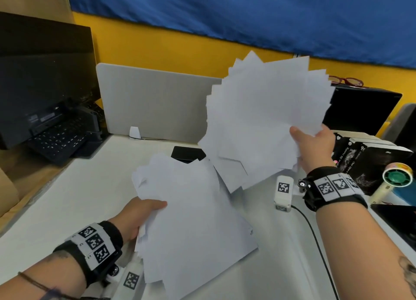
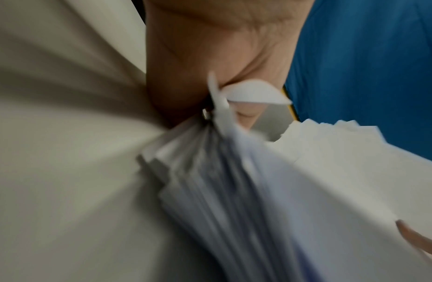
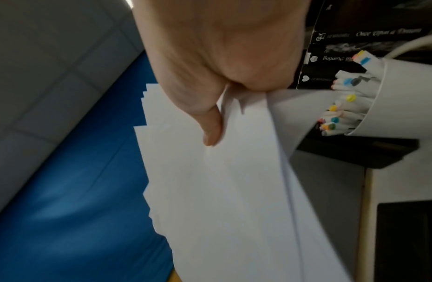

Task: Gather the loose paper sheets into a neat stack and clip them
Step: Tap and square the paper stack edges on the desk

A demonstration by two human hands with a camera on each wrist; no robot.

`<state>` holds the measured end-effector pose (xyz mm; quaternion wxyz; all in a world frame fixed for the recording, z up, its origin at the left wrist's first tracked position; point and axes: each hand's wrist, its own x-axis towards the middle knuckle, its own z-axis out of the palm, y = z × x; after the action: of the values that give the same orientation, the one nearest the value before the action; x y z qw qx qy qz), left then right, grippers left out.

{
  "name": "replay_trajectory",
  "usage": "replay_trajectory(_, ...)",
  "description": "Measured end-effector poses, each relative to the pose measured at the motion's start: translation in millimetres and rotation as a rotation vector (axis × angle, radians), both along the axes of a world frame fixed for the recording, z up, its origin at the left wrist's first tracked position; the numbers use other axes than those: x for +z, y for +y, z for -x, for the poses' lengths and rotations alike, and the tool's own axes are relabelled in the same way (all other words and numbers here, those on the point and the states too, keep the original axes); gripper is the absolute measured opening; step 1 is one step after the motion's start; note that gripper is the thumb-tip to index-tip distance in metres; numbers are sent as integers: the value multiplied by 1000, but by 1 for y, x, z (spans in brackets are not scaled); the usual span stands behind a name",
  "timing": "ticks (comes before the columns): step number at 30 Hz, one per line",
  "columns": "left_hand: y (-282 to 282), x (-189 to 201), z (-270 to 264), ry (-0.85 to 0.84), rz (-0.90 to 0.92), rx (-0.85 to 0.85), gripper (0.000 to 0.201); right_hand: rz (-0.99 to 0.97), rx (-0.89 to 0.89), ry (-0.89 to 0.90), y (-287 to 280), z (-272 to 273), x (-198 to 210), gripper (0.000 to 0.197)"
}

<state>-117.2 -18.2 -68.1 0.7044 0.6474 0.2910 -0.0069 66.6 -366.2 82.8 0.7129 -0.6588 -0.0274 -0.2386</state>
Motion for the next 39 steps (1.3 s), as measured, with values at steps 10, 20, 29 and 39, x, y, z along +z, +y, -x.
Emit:
replay_trajectory(10,8,12,5,19,34,-139,48,-60,454,417,5,31,-52,33)
replay_trajectory(20,-6,24,7,73,-66,-53,84,160,507,651,21,55,-142,30)
replay_trajectory(29,-3,17,13,-28,-30,-168,44,574,318,605,16,44,-144,38)
replay_trajectory(39,-5,18,16,-73,8,-201,52,1129,312,751,39,65,-124,37)
